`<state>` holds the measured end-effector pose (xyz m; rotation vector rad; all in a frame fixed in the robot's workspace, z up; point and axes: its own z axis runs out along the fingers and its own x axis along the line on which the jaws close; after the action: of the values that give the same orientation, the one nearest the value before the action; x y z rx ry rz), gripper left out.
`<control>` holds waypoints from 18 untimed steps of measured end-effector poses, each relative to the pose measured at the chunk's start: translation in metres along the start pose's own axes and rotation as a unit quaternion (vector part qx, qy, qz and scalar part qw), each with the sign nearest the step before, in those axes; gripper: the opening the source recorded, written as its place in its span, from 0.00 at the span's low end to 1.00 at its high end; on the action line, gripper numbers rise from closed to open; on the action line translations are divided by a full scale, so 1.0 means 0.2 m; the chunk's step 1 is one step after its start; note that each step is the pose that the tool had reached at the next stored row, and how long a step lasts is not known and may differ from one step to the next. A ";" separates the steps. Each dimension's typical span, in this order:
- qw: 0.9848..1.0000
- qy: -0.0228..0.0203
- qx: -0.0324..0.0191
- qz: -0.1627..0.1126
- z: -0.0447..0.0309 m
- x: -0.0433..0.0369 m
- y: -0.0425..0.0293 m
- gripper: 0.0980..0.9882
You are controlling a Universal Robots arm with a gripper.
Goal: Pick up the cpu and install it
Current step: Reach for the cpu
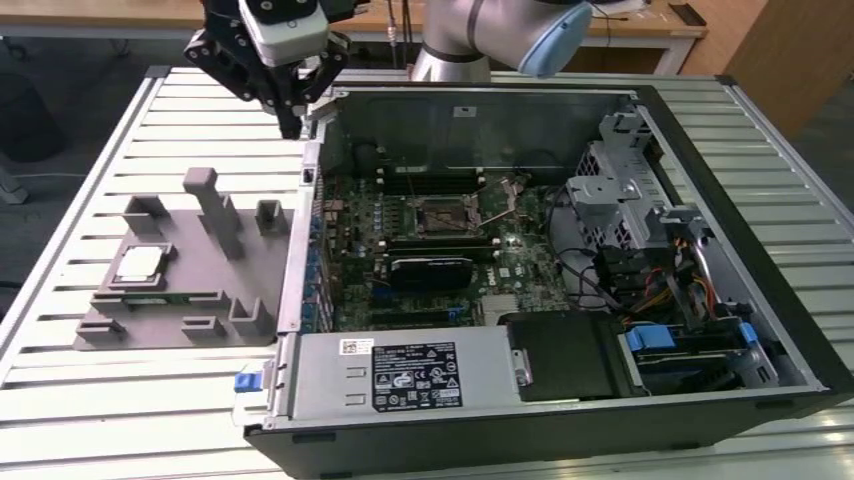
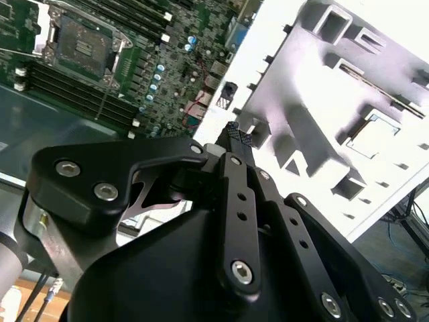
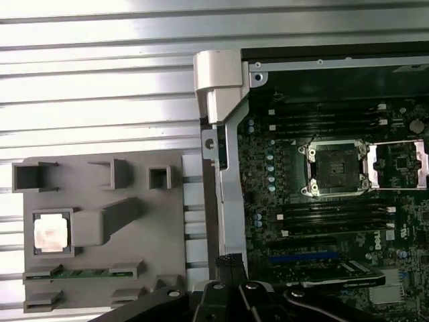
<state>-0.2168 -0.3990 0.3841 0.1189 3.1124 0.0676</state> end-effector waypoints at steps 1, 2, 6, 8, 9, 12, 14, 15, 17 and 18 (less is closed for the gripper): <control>1.000 0.000 0.000 0.000 0.002 0.012 -0.001 0.01; 1.000 0.000 0.000 0.000 0.004 0.024 -0.002 0.01; 1.000 0.000 0.000 0.000 0.018 0.069 -0.006 0.01; 1.000 0.000 0.000 0.000 0.028 0.088 -0.008 0.01; 1.000 0.000 0.000 0.000 0.033 0.098 -0.009 0.01; 1.000 0.000 0.000 0.000 0.049 0.130 -0.012 0.01; 1.000 0.000 0.000 0.000 0.059 0.153 -0.014 0.01; 1.000 0.000 0.000 0.000 0.065 0.165 -0.015 0.01; 1.000 0.000 0.000 0.000 0.075 0.189 -0.018 0.01; 1.000 0.000 0.000 0.000 0.080 0.201 -0.019 0.01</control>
<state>-0.2566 -0.3990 0.3669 0.1192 3.1124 0.0676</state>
